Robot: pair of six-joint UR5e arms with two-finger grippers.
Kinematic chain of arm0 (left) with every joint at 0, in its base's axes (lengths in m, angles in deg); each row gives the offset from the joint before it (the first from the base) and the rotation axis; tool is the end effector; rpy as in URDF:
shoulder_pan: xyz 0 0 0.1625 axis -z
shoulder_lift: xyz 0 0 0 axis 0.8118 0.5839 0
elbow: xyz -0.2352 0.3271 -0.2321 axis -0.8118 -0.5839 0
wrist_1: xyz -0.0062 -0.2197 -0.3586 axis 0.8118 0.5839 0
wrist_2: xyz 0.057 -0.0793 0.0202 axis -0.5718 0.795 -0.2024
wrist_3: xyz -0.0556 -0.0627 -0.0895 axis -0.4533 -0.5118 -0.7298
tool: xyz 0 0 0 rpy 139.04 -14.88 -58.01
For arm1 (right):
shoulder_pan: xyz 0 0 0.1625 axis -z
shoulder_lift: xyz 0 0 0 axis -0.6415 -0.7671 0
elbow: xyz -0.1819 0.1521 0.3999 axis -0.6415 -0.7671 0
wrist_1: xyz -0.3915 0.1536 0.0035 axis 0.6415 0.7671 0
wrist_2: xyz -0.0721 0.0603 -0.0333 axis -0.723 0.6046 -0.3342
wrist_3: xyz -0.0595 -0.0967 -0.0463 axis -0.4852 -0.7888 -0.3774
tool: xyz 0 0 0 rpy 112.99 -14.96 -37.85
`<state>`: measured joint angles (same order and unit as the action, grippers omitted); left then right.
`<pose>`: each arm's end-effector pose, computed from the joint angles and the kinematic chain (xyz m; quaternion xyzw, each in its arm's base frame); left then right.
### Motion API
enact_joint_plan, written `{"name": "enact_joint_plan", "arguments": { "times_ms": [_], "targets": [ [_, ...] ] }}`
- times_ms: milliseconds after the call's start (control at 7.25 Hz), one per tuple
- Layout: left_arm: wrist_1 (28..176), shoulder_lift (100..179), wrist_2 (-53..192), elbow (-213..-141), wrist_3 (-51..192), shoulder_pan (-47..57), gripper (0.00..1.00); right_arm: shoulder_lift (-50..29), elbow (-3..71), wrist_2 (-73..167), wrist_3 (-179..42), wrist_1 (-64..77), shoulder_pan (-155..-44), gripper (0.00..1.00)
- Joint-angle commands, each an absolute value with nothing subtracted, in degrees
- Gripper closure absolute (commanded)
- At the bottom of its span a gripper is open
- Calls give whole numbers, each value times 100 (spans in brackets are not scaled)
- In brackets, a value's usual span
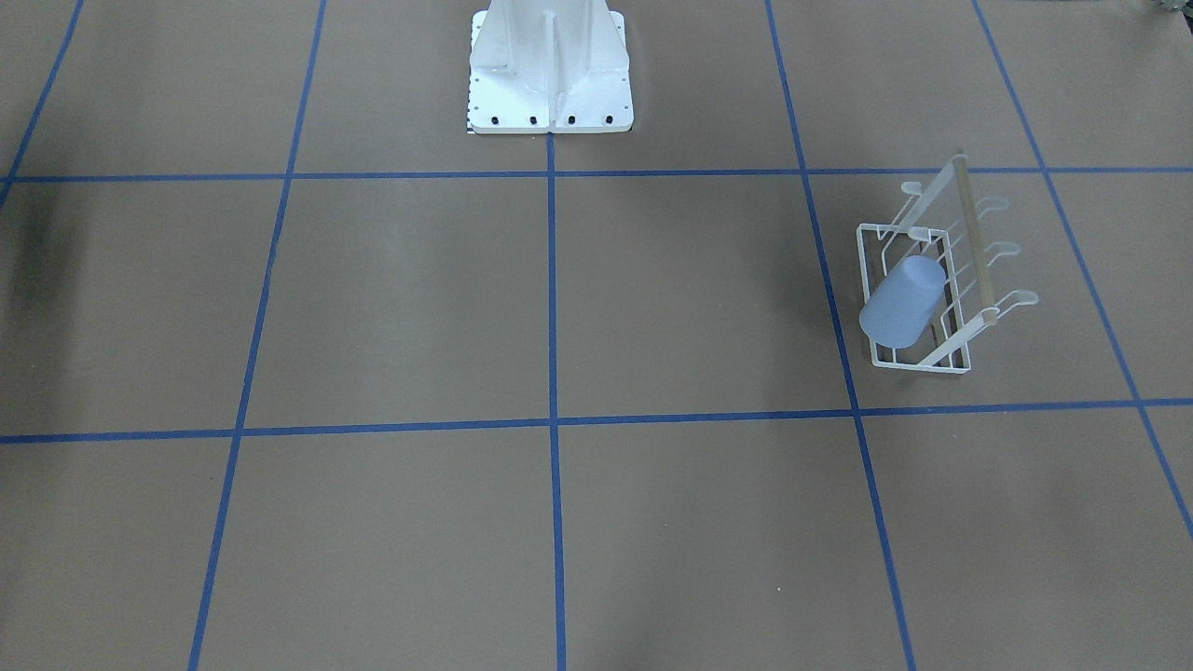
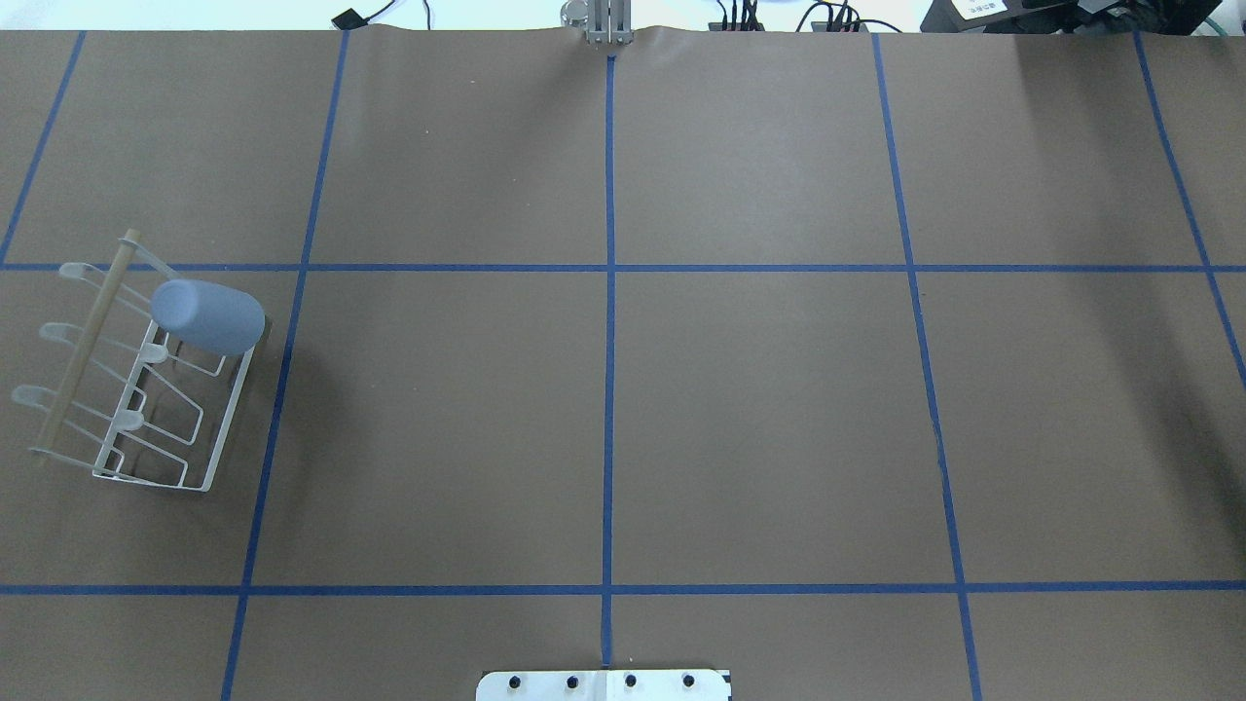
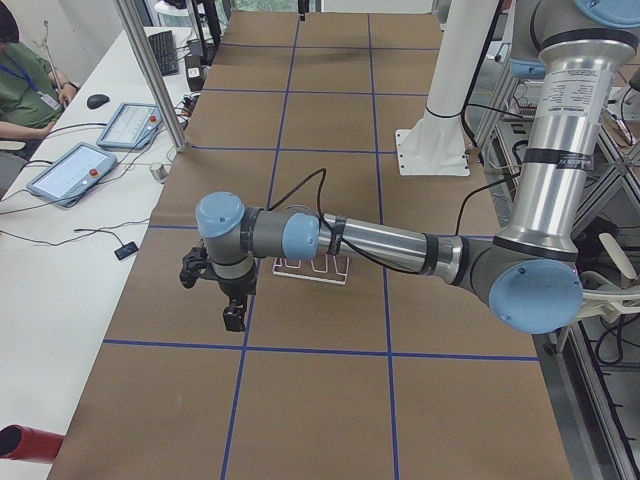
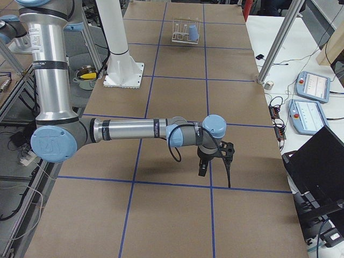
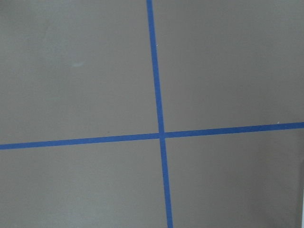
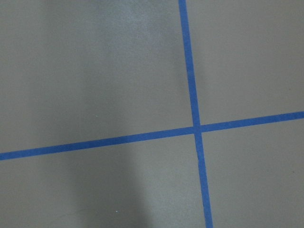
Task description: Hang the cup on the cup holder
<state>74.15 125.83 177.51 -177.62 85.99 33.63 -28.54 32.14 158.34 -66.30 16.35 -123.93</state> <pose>-0.0354 -0.5538 0.6572 0.0450 0.3366 0.0414 0.9397 -0.0078 -0.5269 0.6803 -0.0279 -0.3828 0.0802 0.9199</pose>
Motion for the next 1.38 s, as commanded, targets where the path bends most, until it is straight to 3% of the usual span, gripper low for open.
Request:
{"name": "enact_joint_plan", "arguments": {
  "times_ms": [0,552,1241],
  "targets": [
    [8970,12004,17746,-17326,8586,3379,1,-3197,3407,16009,-6850,1652,-12586,0],
    [8164,12414,17764,-17190,8542,3362,1,-3076,3908,15704,-7308,3196,-12763,0],
    [7817,12399,18282,-17349,8586,3388,1,-3058,3847,15139,-7528,3198,-12692,0]
  ]
}}
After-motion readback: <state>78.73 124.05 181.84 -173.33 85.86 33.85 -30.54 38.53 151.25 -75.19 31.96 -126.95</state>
